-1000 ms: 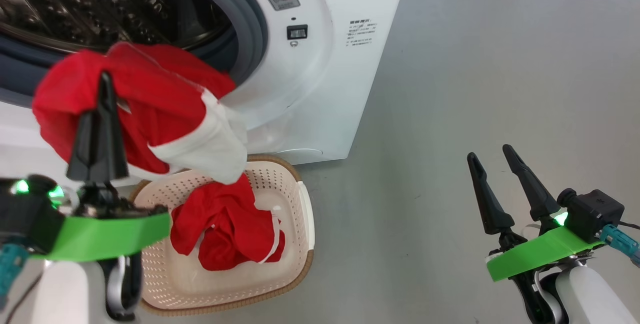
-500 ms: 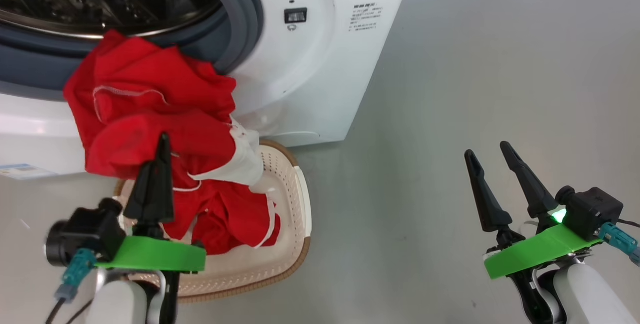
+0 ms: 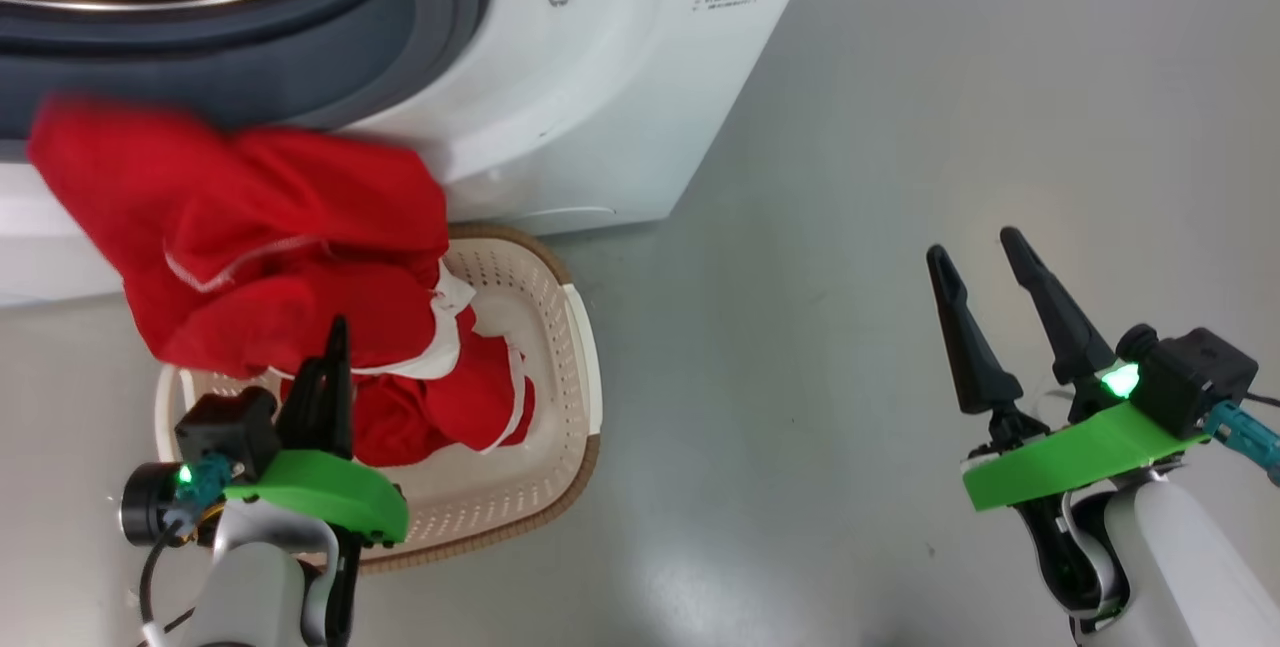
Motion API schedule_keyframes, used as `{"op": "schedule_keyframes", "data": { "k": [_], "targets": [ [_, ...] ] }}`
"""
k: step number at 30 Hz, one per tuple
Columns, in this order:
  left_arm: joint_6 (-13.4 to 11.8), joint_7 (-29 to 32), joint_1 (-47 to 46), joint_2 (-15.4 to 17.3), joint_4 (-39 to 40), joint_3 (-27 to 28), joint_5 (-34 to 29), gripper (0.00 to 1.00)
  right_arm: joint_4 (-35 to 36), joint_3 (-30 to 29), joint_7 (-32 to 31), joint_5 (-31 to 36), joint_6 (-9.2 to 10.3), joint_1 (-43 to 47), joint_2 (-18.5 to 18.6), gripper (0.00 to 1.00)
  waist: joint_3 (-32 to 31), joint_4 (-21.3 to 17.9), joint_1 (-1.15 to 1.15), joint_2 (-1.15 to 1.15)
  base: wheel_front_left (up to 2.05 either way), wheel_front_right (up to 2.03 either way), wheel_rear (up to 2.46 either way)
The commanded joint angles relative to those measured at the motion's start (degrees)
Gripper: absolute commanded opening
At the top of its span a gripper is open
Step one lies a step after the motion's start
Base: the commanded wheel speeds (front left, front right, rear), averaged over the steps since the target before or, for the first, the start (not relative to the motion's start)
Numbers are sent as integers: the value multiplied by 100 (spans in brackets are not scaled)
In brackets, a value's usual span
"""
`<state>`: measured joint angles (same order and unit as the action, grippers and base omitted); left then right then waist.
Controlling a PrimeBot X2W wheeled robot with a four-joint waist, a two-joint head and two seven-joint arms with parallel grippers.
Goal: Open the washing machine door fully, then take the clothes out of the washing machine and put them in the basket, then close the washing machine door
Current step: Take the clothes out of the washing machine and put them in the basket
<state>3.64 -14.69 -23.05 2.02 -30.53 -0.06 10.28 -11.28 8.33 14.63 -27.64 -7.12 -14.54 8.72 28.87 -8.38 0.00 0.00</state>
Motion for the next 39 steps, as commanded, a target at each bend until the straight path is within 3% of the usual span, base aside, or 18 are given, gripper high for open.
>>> {"op": "schedule_keyframes", "data": {
  "k": [1,21,39],
  "targets": [
    [53,-30,-85,87,-140,172,-103,0,153,117,37,12,-36,-74,9,100,167,-66,0,0,0,0,0],
    [253,-30,-1386,169,-2614,20,-502,0,247,197,37,-3,-36,-530,-78,100,1014,-216,0,0,0,0,0],
    [330,-30,-2135,171,-3647,-138,-407,0,307,296,37,7,-36,-721,-43,100,1467,-229,0,0,0,0,0]
  ]
}}
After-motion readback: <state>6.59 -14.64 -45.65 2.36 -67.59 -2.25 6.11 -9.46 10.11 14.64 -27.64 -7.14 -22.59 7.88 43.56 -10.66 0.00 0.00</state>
